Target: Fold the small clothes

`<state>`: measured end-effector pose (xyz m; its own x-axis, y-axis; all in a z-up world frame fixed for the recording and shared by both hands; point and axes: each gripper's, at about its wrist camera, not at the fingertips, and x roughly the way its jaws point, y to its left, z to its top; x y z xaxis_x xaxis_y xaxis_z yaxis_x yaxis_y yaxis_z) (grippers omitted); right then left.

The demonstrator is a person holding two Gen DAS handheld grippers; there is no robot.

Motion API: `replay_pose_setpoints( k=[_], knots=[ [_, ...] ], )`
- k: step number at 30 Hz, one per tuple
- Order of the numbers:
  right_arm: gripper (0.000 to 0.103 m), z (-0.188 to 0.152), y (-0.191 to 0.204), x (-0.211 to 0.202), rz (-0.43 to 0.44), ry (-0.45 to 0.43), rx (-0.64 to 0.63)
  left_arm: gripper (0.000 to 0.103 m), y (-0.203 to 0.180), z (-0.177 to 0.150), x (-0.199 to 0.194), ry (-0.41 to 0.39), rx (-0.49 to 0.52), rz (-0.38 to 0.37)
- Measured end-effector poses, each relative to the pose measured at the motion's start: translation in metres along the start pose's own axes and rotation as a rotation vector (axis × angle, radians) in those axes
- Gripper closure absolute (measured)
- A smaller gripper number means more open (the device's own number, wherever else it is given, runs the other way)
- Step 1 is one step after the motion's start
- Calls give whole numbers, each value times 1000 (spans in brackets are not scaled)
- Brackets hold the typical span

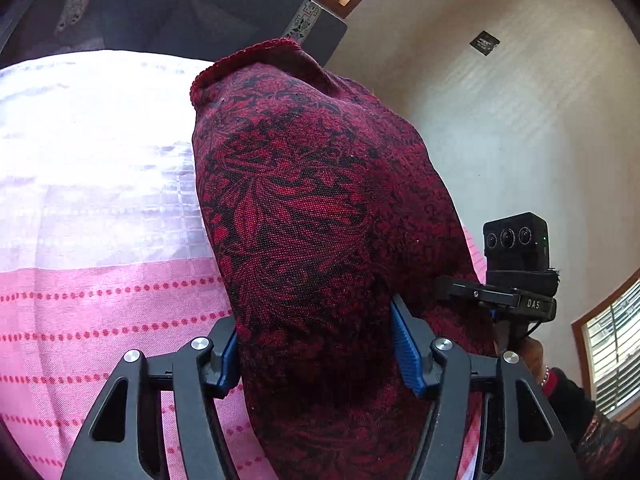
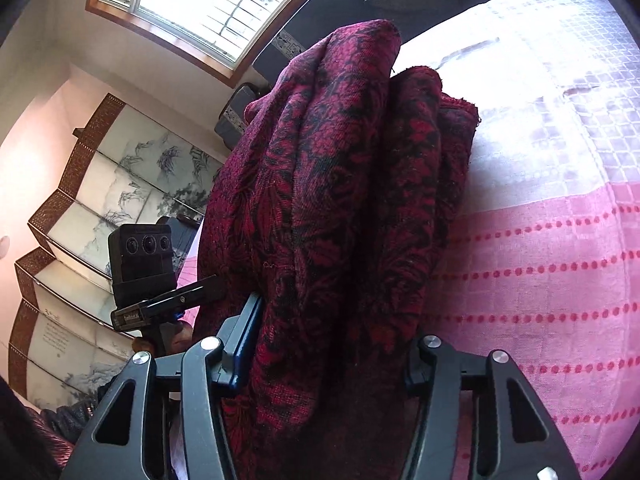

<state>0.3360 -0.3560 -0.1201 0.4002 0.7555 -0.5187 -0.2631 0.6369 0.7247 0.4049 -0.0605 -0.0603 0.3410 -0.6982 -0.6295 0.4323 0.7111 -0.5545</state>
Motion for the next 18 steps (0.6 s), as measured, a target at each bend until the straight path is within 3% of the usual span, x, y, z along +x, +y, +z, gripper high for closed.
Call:
replay_pose_setpoints(
  k=[4, 18],
  knots=[
    [59, -9, 2, -4, -17, -46, 15, 48, -33, -7, -6, -38, 96, 140],
    [64, -29, 38, -8, 4, -121, 19, 50, -78, -32, -46, -86, 187, 350]
  ],
)
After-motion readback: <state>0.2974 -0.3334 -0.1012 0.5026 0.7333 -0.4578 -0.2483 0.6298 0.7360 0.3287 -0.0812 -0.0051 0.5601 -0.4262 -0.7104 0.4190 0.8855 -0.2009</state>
